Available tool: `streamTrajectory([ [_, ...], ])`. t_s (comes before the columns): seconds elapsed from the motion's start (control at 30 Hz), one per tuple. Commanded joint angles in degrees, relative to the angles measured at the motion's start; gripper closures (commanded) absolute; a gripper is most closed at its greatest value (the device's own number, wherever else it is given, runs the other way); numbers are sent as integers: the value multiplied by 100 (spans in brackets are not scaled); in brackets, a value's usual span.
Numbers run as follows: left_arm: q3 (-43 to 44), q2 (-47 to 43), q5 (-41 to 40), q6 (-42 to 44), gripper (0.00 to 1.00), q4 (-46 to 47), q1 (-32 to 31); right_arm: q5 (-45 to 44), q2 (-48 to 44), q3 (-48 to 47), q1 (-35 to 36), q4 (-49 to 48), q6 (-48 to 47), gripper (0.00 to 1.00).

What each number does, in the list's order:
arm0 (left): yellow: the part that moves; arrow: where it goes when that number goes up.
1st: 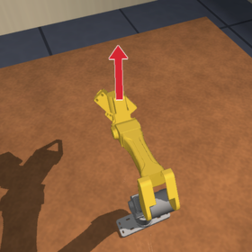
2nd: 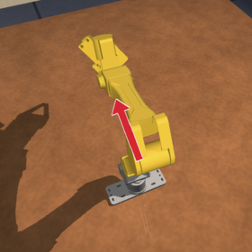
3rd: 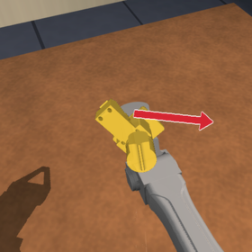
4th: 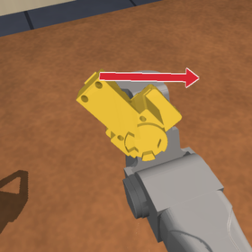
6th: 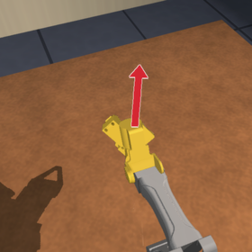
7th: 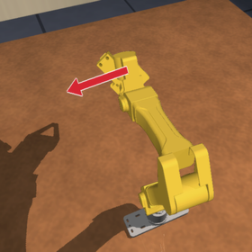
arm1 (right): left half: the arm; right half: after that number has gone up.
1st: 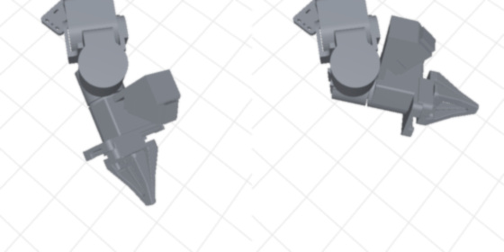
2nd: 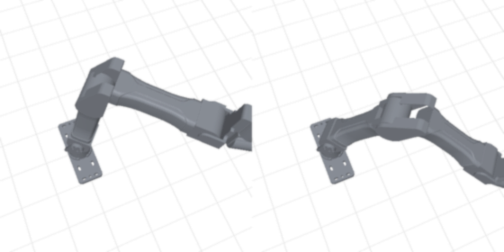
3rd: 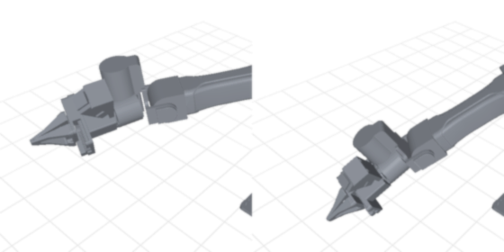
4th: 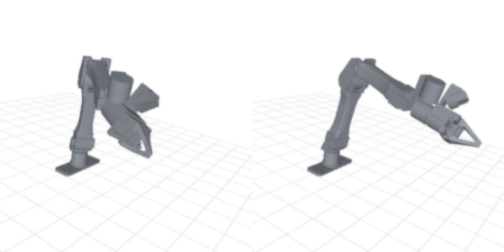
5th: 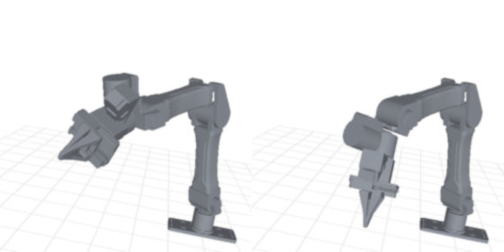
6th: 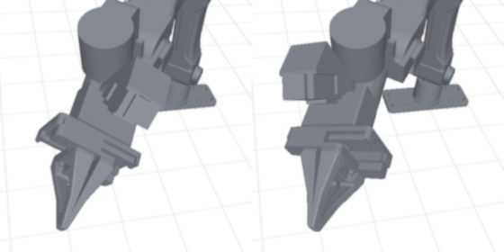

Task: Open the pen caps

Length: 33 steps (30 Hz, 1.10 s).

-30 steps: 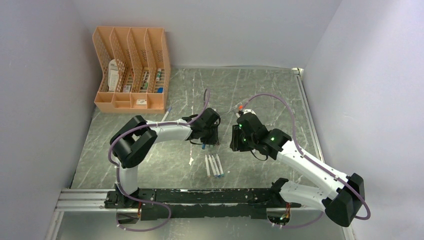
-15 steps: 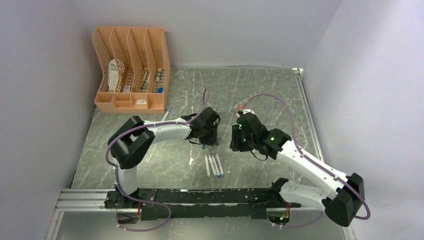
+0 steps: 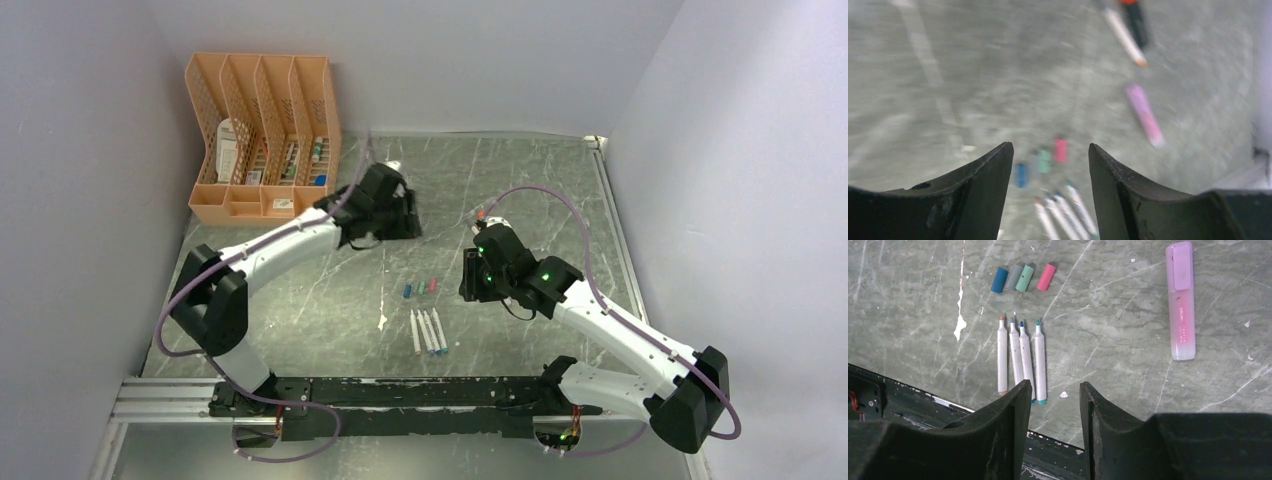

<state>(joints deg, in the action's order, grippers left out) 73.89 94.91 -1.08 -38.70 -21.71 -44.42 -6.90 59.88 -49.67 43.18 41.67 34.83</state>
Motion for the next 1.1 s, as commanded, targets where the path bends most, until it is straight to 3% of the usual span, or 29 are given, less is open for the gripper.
streamTrajectory([
  [0.0, 1, 55, -676, 650, 32, -903, 1121, -49, -72, -132, -25, 61, -74, 60],
  [0.3, 200, 581, -1637, 1219, 40, -1142, 2201, 133, 7, -109, -28, -40, -81, 60],
  [0.93, 70, 1741, -1397, 1563, 43, -541, 2649, 97, -256, 52, -21, 102, -47, 60],
  [1.0, 15, 1768, -1265, 1533, 47, -528, 2649, 122, -256, 62, -28, 96, -37, 60],
  [1.07, -78, 1761, -1067, 1511, 61, -478, 2642, 135, -265, 70, -26, 87, -29, 60],
])
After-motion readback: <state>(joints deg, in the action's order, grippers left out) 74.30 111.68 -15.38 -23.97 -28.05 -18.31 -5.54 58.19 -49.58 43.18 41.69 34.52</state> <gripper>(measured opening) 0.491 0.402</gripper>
